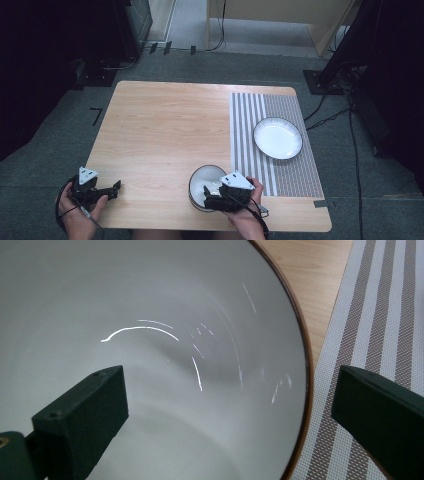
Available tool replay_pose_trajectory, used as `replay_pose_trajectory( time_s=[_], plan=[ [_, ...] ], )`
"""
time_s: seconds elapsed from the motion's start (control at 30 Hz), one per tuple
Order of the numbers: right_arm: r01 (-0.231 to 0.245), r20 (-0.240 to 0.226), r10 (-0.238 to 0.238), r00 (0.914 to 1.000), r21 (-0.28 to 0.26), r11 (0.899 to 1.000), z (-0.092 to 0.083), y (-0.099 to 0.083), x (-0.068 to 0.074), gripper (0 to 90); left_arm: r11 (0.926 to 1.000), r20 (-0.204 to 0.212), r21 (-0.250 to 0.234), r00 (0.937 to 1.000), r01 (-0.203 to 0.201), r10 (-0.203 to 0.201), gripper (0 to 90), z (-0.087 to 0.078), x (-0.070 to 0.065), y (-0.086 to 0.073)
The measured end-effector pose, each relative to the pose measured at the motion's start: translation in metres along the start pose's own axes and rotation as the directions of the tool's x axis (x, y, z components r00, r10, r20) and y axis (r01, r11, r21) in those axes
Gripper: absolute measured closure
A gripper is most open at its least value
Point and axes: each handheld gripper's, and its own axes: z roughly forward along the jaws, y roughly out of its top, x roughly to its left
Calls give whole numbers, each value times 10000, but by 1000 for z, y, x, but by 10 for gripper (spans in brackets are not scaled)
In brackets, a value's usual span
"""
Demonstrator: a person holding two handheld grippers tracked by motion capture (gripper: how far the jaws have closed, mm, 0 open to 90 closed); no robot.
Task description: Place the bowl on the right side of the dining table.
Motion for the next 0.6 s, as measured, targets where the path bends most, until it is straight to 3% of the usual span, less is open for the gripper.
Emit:
replay_pose_trajectory(
  time_s=[0.2,0.33,0.43,0.5,0.6],
  plan=[
    [57,100,-56,9999,-122,9999,-2,1,-1,51,10000,13,-2,10000,-8,8,0,0,0,0],
    [-158,-203,150,9997,-390,9991,-8,9,-7,88,10000,17,4,10000,-13,13,0,0,0,0],
    [-284,-439,261,9987,-541,9981,-11,16,-9,164,10000,17,2,10000,-14,14,0,0,0,0],
    [-71,-589,52,9983,-326,9994,-9,19,-5,195,10000,16,0,10000,-11,11,0,0,0,0],
    [-1,-438,-8,9990,-207,9998,-5,19,-1,275,10000,16,2,10000,-13,13,0,0,0,0]
  ],
)
